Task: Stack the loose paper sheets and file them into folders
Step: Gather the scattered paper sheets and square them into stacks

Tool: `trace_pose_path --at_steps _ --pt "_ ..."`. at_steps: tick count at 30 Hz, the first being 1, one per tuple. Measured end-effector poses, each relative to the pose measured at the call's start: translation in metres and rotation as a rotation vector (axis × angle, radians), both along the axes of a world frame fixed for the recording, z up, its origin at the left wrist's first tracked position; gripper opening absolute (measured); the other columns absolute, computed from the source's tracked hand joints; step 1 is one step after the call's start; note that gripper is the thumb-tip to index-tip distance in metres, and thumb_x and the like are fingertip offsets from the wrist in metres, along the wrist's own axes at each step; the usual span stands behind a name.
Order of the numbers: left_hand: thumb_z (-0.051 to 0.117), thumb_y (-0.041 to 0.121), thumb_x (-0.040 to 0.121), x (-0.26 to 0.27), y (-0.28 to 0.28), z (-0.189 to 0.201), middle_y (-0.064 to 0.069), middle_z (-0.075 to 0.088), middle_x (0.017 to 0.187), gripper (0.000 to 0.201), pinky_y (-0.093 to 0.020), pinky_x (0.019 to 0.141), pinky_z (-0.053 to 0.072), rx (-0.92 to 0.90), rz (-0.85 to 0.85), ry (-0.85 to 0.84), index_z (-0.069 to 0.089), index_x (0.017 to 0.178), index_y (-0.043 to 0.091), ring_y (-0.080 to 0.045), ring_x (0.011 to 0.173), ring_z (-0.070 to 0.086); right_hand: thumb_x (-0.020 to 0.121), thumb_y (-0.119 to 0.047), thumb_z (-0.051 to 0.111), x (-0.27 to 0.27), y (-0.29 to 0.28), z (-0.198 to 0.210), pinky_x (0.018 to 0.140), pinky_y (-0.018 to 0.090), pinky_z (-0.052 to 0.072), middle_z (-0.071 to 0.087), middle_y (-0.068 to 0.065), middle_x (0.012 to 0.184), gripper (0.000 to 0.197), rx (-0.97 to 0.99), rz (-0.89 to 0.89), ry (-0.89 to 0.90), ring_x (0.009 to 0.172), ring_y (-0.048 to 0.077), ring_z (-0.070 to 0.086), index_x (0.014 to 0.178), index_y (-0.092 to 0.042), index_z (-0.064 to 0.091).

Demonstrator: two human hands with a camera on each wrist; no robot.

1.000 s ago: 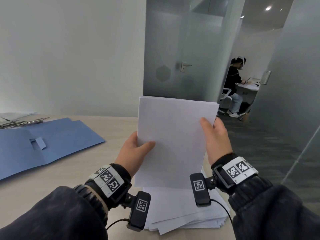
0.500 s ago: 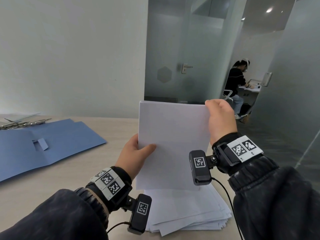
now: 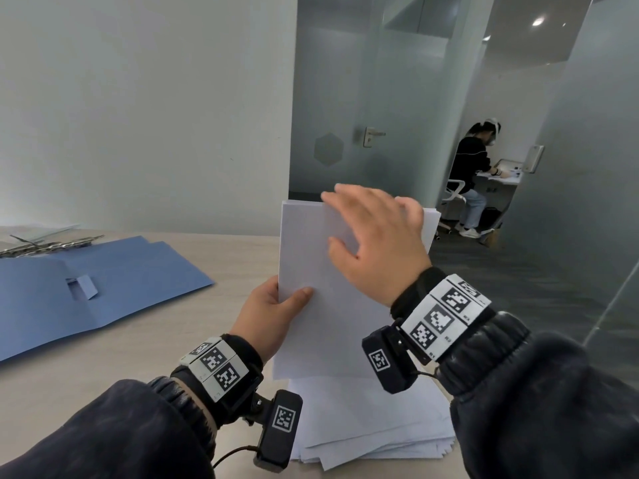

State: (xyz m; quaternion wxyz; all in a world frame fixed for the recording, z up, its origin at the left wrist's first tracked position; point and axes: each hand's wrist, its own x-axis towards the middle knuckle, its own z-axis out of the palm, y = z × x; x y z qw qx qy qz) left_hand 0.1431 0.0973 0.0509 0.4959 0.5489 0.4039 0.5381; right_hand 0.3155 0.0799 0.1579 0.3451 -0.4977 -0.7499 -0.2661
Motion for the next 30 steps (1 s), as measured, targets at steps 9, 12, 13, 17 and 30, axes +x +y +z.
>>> trace_pose_path --at_steps 9,12,13,17,30 --pt "0.07 0.012 0.094 0.0 -0.005 0.002 -0.002 0.078 0.106 0.023 -0.041 0.088 0.059 0.01 -0.048 -0.018 0.07 0.116 0.018 -0.023 0.097 0.075 0.085 -0.039 0.052 -0.015 0.001 0.0 0.103 0.05 0.029 0.053 -0.019 0.127 0.049 -0.032 -0.009 -0.005 0.12 0.013 0.05 0.134 -0.043 0.052" --pt "0.069 0.011 0.094 0.001 -0.004 0.001 -0.005 0.078 0.105 0.019 -0.042 0.087 0.06 -0.014 -0.055 -0.029 0.071 0.113 0.014 -0.026 0.096 0.075 0.084 -0.044 0.052 -0.006 -0.001 0.0 0.108 0.054 0.024 0.048 -0.017 0.143 0.054 -0.027 -0.034 0.046 0.136 0.012 0.041 0.139 -0.042 0.048" --pt "0.069 0.01 0.095 0.001 -0.003 0.0 -0.006 0.078 0.104 0.018 -0.042 0.086 0.06 -0.019 -0.055 -0.031 0.072 0.112 0.013 -0.026 0.096 0.075 0.084 -0.045 0.053 0.0 -0.001 -0.002 0.11 0.055 0.022 0.044 -0.014 0.149 0.057 -0.007 -0.048 0.083 0.142 0.013 0.035 0.14 -0.041 0.048" --pt "0.068 0.012 0.095 0.0 0.0 -0.003 -0.004 0.078 0.105 0.018 -0.042 0.087 0.059 -0.029 -0.052 -0.04 0.071 0.113 0.014 -0.026 0.097 0.075 0.079 -0.041 0.06 0.04 -0.001 -0.021 0.113 0.056 0.018 0.024 -0.004 0.163 0.067 0.03 -0.12 0.388 0.151 0.019 0.019 0.143 -0.035 0.042" --pt "0.079 0.019 0.079 -0.002 0.001 -0.02 -0.003 0.078 0.105 0.035 -0.045 0.09 0.059 -0.036 -0.083 -0.015 0.072 0.113 0.014 -0.027 0.098 0.075 0.083 -0.007 0.073 0.081 0.002 -0.111 0.076 0.034 0.057 0.076 0.013 0.106 0.025 -0.673 0.495 1.428 0.101 0.036 0.071 0.107 -0.008 0.069"
